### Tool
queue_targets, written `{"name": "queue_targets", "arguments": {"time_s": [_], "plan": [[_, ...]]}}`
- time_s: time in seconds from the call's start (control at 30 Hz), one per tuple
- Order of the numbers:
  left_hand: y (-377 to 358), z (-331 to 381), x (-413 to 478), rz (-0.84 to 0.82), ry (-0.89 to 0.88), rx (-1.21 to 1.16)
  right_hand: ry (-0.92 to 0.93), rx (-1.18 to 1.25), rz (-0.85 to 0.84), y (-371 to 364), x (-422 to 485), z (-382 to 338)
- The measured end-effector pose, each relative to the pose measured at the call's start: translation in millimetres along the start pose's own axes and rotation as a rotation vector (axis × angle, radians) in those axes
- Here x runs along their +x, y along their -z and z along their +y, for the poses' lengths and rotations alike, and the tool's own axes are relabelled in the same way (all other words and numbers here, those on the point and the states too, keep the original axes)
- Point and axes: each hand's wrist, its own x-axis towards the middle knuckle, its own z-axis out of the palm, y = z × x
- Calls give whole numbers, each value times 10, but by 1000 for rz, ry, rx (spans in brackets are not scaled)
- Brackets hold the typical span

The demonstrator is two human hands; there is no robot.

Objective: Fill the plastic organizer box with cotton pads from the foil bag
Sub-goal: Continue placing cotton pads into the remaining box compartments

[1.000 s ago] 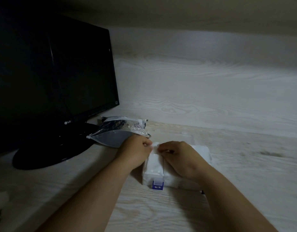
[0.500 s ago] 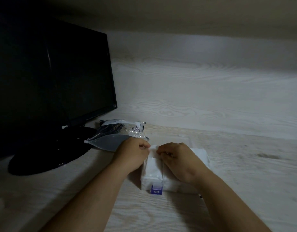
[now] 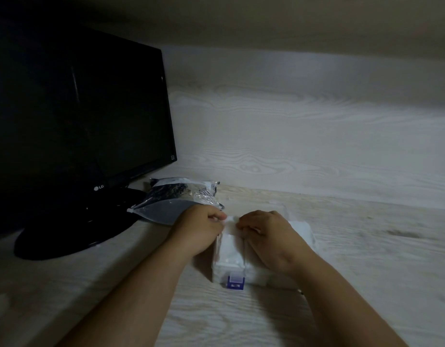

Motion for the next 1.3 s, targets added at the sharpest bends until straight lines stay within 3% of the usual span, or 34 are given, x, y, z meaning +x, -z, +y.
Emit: {"name": "queue_targets", "arguments": {"time_s": [0.13, 0.47, 0.83, 1.3], "plan": [[73, -19, 24, 50, -24, -34, -18, 87, 61, 55, -12, 10], [448, -140, 28, 190, -4, 136, -65, 223, 114, 115, -76, 19], [346, -177, -51, -72, -19, 519, -92, 216, 138, 124, -83, 29], [336, -151, -38, -47, -71, 681, -78, 184, 153, 117, -75, 47]]}}
